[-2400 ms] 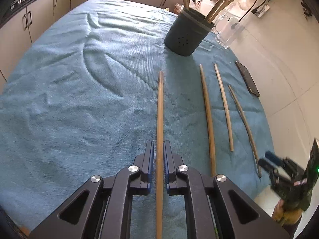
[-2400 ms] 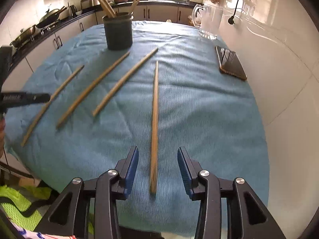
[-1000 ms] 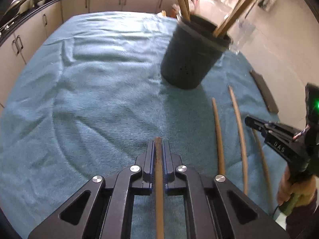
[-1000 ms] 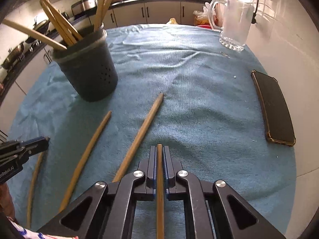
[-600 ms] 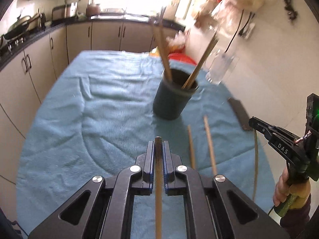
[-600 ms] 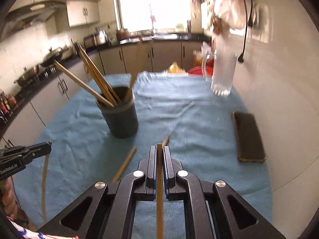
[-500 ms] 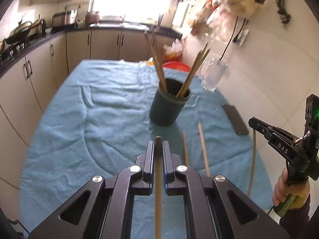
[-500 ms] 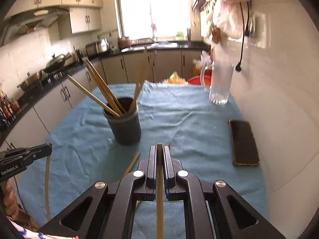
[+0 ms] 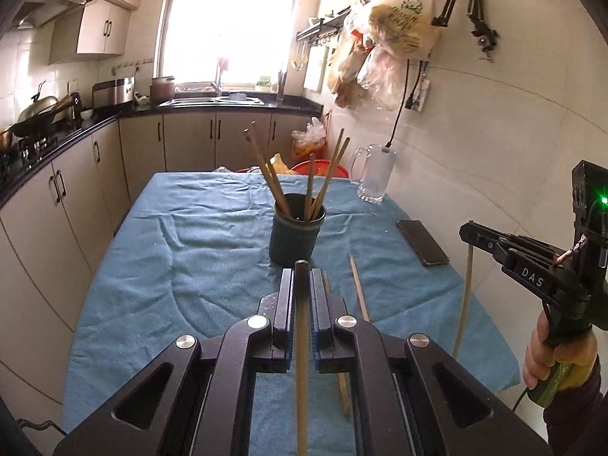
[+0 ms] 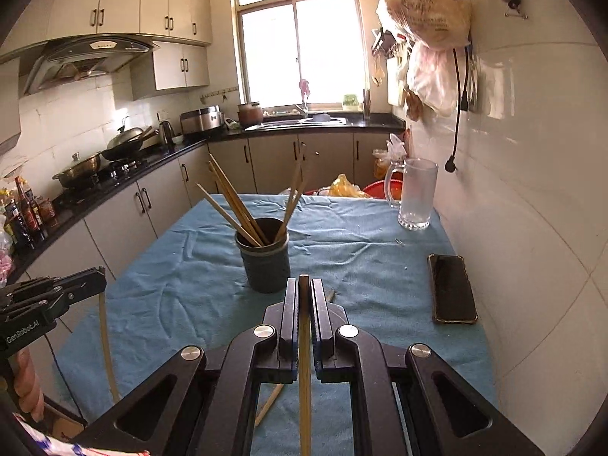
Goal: Organize utensils
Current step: 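Lift both chopsticks and carry them above the holder cup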
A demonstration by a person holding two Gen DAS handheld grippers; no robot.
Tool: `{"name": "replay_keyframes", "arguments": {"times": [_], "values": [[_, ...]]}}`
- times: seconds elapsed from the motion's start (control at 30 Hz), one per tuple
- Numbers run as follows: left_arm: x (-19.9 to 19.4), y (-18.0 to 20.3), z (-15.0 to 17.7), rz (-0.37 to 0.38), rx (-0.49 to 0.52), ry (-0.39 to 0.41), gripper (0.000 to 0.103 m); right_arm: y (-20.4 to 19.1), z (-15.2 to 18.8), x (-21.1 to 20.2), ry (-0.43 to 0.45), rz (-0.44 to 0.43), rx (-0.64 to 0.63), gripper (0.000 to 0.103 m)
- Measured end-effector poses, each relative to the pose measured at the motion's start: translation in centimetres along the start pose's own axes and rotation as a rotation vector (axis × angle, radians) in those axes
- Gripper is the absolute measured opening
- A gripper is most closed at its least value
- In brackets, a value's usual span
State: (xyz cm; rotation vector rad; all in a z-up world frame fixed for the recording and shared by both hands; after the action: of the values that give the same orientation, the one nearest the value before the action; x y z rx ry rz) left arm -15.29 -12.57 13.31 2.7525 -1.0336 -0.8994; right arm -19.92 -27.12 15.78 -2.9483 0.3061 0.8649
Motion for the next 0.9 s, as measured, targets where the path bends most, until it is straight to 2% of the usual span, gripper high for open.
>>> {"name": "replay_keyframes", "arguments": {"times": [0.33, 0.6, 0.9], "values": [[-1.8, 0.2, -1.4, 0.046, -0.028, 0.056, 0.007, 0.0, -1.1, -1.6, 0.040, -0.019, 0.006, 0.006], [-1.8, -0.5, -2.6, 0.045, -0.050, 0.078, 0.007, -0.3, -1.8, -0.9, 0.042, -0.032, 0.008, 0.006], [-2.5, -0.6, -4.3, 0.051, -0.030, 0.110, 0.007, -0.1, -3.1, -0.7, 0.064, -0.048, 0.009, 0.006]]}}
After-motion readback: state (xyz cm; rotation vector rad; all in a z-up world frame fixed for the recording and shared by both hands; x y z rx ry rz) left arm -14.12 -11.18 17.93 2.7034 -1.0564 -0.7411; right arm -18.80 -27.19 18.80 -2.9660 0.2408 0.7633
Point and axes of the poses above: each gripper's, at about its wrist camera, not at the fingertips, and x roughly the way its jaws point, y to its right, z to its underside, the point moved 7 cm from there along x, roughly the way its jaws point, and after that the axes turned 12 degrees about z, right-handed, at the moved point
